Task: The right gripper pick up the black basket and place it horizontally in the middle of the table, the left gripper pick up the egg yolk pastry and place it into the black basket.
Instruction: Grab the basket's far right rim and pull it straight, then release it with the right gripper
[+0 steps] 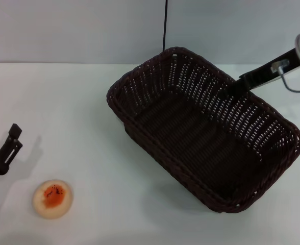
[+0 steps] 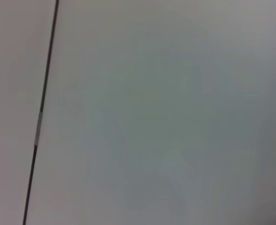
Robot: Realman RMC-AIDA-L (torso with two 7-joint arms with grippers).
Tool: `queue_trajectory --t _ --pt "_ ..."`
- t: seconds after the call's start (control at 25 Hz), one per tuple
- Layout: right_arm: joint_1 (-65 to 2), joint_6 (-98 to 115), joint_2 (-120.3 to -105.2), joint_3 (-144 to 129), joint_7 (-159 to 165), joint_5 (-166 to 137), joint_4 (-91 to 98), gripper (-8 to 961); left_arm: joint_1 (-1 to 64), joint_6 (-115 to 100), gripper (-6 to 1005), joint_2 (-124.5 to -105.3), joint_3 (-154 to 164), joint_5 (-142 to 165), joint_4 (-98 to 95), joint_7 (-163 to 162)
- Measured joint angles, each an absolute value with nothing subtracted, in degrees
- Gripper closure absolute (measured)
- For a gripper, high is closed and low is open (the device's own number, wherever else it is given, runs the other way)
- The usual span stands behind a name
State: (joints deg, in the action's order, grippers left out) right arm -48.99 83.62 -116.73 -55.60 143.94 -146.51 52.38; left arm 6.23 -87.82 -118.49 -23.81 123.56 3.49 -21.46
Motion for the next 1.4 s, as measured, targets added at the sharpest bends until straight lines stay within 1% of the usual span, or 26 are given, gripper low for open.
queue_trajectory --t 0.12,0.16,0.28,0.44,0.56,0.76,0.88,1.08,1.12,1.16,1.2,1.32,1.4 --pt "-49.3 81.5 -116.93 -56.4 144.1 -146.5 50.3 320 6.0 -87.3 167 -118.49 -23.5 123.6 3.6 -21.4" --pt "-49.0 80.2 -117.31 -57.0 143.8 -146.5 49.7 324 6.0 -87.2 167 -118.50 -23.5 123.6 3.6 -21.3" --pt "-48.5 79.4 -117.72 -58.0 143.3 -146.5 49.8 334 6.1 -87.0 167 -118.55 -23.5 123.5 3.7 -21.4" --pt "-47.8 78.8 -118.03 -58.7 143.3 -146.5 50.3 347 6.4 -87.1 167 -118.56 -23.5 123.4 3.8 -21.7" --pt "-46.8 79.1 -118.38 -59.1 143.2 -146.4 53.4 584 6.5 -87.2 168 -118.57 -23.4 123.5 3.8 -21.5" --pt "-45.9 80.0 -118.67 -61.3 143.1 -146.4 57.4 779 6.0 -87.6 168 -118.49 -23.3 123.6 3.8 -21.5" --pt "-46.0 82.1 -118.61 -62.1 141.0 -146.3 59.9 781 5.2 -88.6 168 -118.37 -23.3 123.6 3.7 -21.6" --pt "-48.1 88.0 -118.10 -61.7 134.0 -146.2 61.6 783 4.1 -89.3 168 -118.33 -23.3 123.5 3.6 -21.7" --pt "-48.7 89.5 -117.86 -61.5 131.9 -146.1 61.7 783 3.9 -89.3 168 -118.35 -23.4 123.4 3.7 -21.7" --pt "-49.7 92.4 -117.21 -61.2 127.7 -146.1 61.8 784 3.7 -89.4 168 -118.37 -23.4 123.3 3.7 -21.7" --pt "-49.7 92.4 -117.21 -61.2 127.7 -146.1 61.8 784 3.6 -89.5 168 -118.39 -23.5 123.3 3.7 -21.7" --pt "-51.0 96.1 -116.26 -61.1 120.9 -146.0 61.9 783 3.4 -90.7 168 -118.45 -23.5 123.2 3.9 -21.9" --pt "-51.6 97.0 -115.92 -61.0 117.2 -145.8 62.0 782 3.4 -91.1 168 -118.47 -23.5 123.2 4.3 -21.9"
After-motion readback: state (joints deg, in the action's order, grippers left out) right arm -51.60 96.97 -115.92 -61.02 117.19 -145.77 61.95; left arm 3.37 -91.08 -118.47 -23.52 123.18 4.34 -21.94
